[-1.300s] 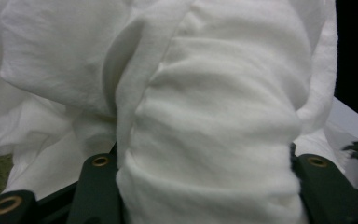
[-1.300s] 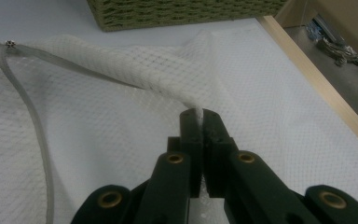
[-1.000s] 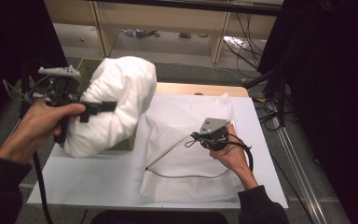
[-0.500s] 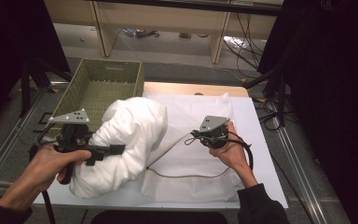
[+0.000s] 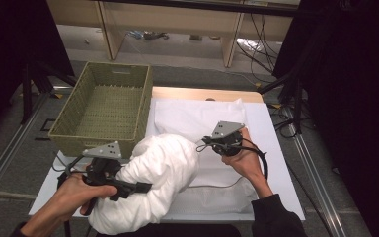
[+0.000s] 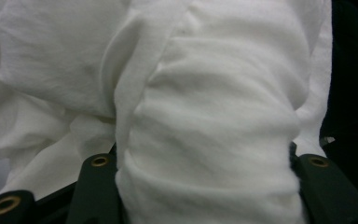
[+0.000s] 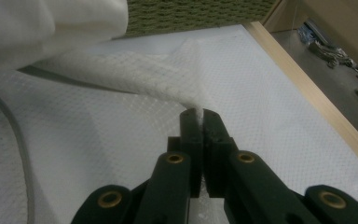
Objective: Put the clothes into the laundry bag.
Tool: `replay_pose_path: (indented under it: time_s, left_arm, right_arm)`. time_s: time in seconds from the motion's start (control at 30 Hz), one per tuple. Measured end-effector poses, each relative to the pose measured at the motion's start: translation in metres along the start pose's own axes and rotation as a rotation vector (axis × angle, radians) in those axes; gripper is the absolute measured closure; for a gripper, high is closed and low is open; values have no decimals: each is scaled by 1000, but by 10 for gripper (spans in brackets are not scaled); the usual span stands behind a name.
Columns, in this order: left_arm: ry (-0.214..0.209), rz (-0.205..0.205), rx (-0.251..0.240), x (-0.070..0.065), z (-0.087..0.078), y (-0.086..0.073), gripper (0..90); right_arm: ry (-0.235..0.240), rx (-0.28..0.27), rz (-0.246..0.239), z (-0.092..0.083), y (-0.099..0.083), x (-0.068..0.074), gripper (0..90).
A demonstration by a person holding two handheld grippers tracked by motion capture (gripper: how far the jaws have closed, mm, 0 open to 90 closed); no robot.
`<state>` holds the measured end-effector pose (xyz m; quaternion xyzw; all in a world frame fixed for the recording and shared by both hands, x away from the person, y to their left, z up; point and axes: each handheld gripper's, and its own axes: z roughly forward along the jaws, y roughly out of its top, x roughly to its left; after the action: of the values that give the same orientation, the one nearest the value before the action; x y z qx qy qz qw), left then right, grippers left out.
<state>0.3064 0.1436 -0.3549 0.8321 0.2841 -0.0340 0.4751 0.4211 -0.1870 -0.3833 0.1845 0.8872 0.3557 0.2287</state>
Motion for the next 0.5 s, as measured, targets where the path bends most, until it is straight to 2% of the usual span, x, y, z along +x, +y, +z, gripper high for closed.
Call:
replay_pose_path:
  time_s: [0.03,0.07,0.13,0.2,0.23,0.27,0.3,0.33,0.37,0.47,0.5]
  left_arm:
    - [-5,18,16,-1,5,0,465]
    - [-4,29,32,-2,10,1,465]
    - [-2,39,57,-3,23,2,464]
    - [-15,56,85,-3,36,2,464]
    - [-15,67,98,-5,42,2,463]
    - [-12,83,109,-6,48,2,463]
    - [-8,111,128,-8,52,3,462]
    - [-5,105,122,-11,58,3,462]
    - [-7,128,134,-13,61,4,462]
    - [-10,193,158,-25,67,4,460]
    - [-20,203,157,-28,68,4,460]
  right_arm:
    - [-2,-4,-1,0,0,0,895]
    - [0,-11,-22,0,1,-2,896]
    - [-4,-10,-25,0,1,-2,896]
    - [-16,-11,-57,0,2,-2,896]
    - [-3,5,-19,0,1,0,896]
    - [-7,8,-6,-1,1,1,897]
    - [-5,5,-26,-1,2,-1,897]
    - [-10,9,-15,-1,2,0,897]
    - [-14,11,-28,-1,3,0,896]
    - [-29,25,-24,-1,4,1,897]
    - [-40,24,-11,-2,3,1,897]
